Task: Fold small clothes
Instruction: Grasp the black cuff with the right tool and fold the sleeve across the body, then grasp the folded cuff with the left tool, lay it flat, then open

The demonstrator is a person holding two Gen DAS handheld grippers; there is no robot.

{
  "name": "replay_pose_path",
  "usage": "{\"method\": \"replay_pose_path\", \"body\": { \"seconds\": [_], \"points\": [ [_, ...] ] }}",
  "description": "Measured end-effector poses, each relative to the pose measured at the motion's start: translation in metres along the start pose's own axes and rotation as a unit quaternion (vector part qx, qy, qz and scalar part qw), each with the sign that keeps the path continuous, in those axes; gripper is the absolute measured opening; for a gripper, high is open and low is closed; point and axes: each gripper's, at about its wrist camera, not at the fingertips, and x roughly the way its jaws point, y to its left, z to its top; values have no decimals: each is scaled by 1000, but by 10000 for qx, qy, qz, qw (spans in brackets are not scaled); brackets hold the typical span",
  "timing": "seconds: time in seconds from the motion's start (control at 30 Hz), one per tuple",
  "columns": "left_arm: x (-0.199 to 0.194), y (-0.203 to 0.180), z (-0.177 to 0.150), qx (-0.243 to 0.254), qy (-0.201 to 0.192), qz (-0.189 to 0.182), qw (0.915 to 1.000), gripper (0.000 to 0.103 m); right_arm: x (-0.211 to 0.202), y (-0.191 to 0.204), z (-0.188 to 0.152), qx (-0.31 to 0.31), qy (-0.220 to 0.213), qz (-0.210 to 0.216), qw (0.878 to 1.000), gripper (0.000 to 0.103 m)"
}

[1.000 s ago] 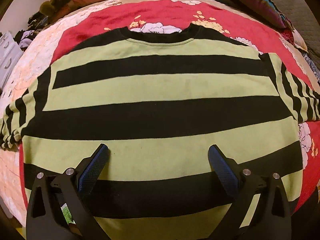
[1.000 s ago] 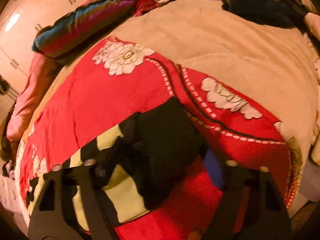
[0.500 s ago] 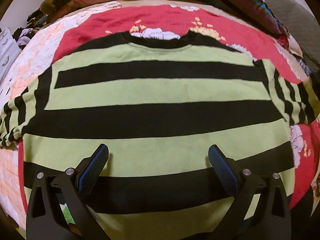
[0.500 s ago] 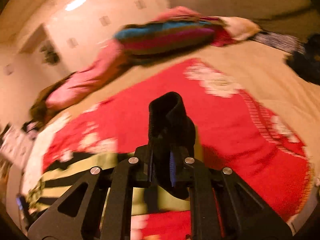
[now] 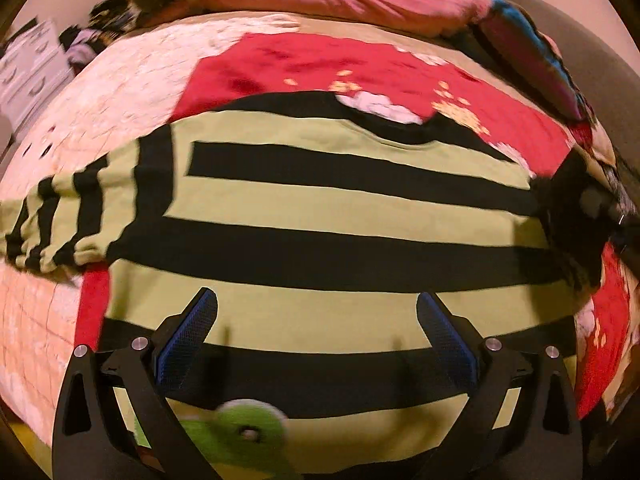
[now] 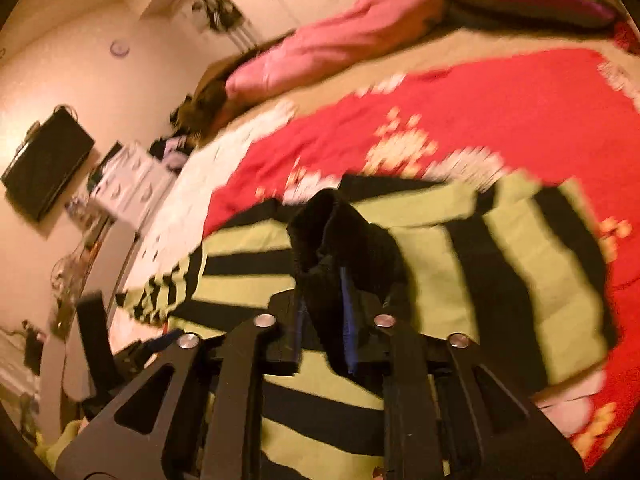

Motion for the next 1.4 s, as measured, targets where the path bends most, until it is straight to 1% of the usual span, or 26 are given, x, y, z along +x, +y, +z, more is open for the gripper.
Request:
{"method": "replay_pose_path", "body": {
  "seconds": [0.03,0.1,0.13,0.17,0.23,0.3,0.4,0.43,0.47,0.53,0.63,0.67,0.73,0.87,0.9,0.97,1.0,1.03,1.07,1.13,1.17,1.2,1.23,1.33,1.4],
  "points": [
    [0,4,0,-58,4,4,10000,99,8,2,-4,53,105,86,9999,31],
    [-1,11,1,-142,-7,28,9999,99,14,9,-11,-24,161,149,9998,40],
    [-1,12,1,-147,-11,31,9999,99,7,13,-15,-110,97,151,9998,52],
    [-2,12,1,-126,-34,32,9999,99,2,14,-16,-156,8,128,9998,58],
    [-3,10,0,-98,-43,-5,9999,99,-12,9,-11,-224,-200,39,9995,59],
    [-2,6,-1,-117,2,-167,9998,99,-22,2,-9,-220,-346,-230,9989,62],
    [0,-8,-4,-52,94,-448,9989,99,-36,-14,-9,-354,-453,-990,9934,62],
    [1,-14,-4,-38,123,-549,9984,99,-38,-18,-10,-384,-454,-1164,9914,62],
    [2,-21,-3,-76,174,-748,9970,99,-38,-22,-11,-404,-451,-1323,9894,62],
    [4,-33,-1,-99,211,-1025,9945,99,-39,-30,-12,-437,-424,-1605,9852,63],
    [7,-62,2,182,191,-1243,9919,99,-38,-41,-12,-406,-384,-1774,9826,65],
    [11,-73,3,217,281,-1423,9892,99,-37,-44,-12,-382,-387,-1774,9826,65],
    [22,-85,6,8,485,-1790,9827,99,-38,-49,-11,-296,-420,-1768,9829,66],
    [46,-105,11,-292,693,-2051,9759,98,-37,-58,-13,-182,-411,-1776,9831,67],
    [54,-110,11,-392,783,-2147,9727,98,-38,-59,-14,-165,-410,-1783,9830,67],
    [68,-115,9,-691,935,-2393,9640,92,-37,-64,-15,-90,-398,-1807,9827,67],
    [72,-116,8,-812,958,-2477,9607,77,-38,-65,-16,-73,-389,-1805,9828,67],
    [76,-117,7,-928,955,-2525,9584,69,-37,-67,-16,-52,-375,-1794,9830,67],
    [78,-118,6,-1014,908,-2548,9574,67,-37,-69,-17,-39,-371,-1785,9832,67],
    [80,-120,7,-1054,823,-2703,9534,41,-38,-71,-17,-15,-379,-1794,9830,67],
    [79,-121,7,-1029,806,-2716,9535,40,-38,-72,-18,16,-381,-1784,9832,67],
    [77,-124,7,-924,740,-2730,9547,31,-38,-74,-18,61,-386,-1772,9834,67],
    [73,-127,8,-790,662,-2747,9560,25,-38,-76,-18,116,-389,-1771,9834,67],
    [58,-128,14,-519,481,-2837,9563,21,-39,-78,-18,247,-399,-1730,9838,67],
    [42,-125,20,-282,217,-2831,9584,18,-40,-76,-19,270,-428,-1680,9845,67]
  ]
}}
